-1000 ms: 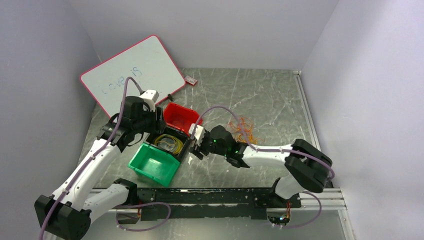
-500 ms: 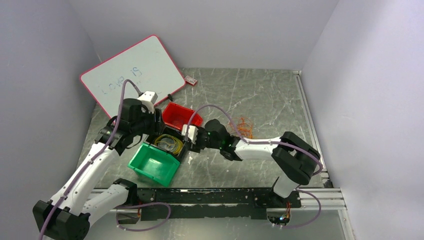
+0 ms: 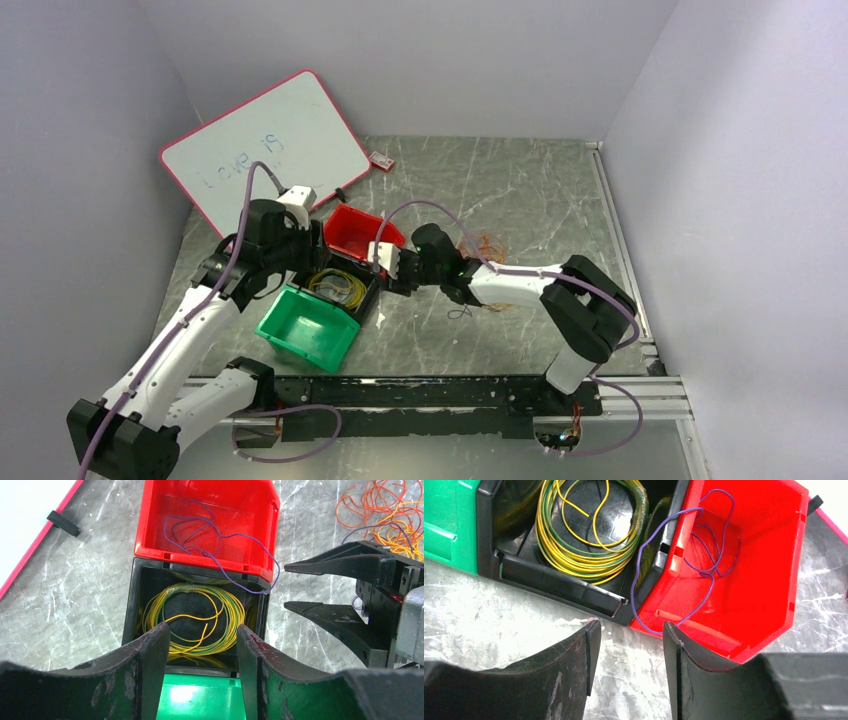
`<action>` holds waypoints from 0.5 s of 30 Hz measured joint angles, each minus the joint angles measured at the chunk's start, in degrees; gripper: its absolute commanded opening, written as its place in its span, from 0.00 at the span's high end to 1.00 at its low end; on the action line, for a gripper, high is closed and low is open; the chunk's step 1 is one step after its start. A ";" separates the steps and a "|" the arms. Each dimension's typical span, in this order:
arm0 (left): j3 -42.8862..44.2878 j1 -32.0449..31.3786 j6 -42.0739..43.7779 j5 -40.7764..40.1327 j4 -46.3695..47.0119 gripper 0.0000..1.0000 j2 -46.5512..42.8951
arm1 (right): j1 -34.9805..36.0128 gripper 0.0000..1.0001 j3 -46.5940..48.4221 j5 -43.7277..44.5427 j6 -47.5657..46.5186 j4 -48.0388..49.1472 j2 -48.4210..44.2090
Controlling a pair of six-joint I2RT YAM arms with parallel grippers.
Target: Untangle the cables
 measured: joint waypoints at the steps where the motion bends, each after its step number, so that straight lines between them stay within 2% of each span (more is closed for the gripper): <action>1: -0.09 0.00 0.02 0.00 -0.02 0.44 0.00 | -0.02 0.48 0.17 -0.17 -0.44 -0.55 0.15; 15: -0.31 0.00 0.00 -0.02 0.00 0.44 0.00 | -0.61 0.47 3.89 -0.17 -4.48 -2.75 3.43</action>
